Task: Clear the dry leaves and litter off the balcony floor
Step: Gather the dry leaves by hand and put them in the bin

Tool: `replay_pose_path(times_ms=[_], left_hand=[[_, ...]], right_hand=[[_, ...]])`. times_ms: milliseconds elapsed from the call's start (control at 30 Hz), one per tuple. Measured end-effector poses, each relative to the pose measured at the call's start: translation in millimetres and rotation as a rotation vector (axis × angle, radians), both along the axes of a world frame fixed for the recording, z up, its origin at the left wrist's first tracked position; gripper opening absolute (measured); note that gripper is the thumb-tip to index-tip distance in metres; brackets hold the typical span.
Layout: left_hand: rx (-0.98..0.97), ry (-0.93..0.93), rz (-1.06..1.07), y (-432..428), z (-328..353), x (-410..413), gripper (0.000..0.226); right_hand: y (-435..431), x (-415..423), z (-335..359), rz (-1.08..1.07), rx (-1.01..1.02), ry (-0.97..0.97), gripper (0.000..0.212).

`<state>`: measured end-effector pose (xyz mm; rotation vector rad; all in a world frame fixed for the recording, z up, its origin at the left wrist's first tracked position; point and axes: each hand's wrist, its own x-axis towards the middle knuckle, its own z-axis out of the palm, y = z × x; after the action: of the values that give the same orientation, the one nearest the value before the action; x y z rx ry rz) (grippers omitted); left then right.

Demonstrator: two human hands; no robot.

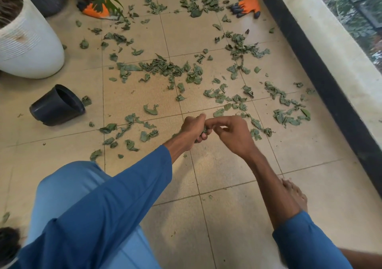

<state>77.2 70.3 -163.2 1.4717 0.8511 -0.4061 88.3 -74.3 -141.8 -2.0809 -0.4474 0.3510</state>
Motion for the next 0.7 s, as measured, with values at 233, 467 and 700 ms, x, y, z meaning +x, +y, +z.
replay_pose_path(times_ms=[233,467,700], left_hand=[[0.031,-0.073,-0.058,-2,1,1,0.042],[-0.013,-0.035,-0.084,2,-1,-5,0.042],[-0.025,-0.023,-0.082,2,1,-4,0.039]], right_hand=[[-68,28,-50,-0.487,-0.257,-0.016,0.030],[-99,31,-107,-0.359,-0.604,-0.032,0.028],[-84,16,-123,-0.292,-0.669,-0.178,0.014]])
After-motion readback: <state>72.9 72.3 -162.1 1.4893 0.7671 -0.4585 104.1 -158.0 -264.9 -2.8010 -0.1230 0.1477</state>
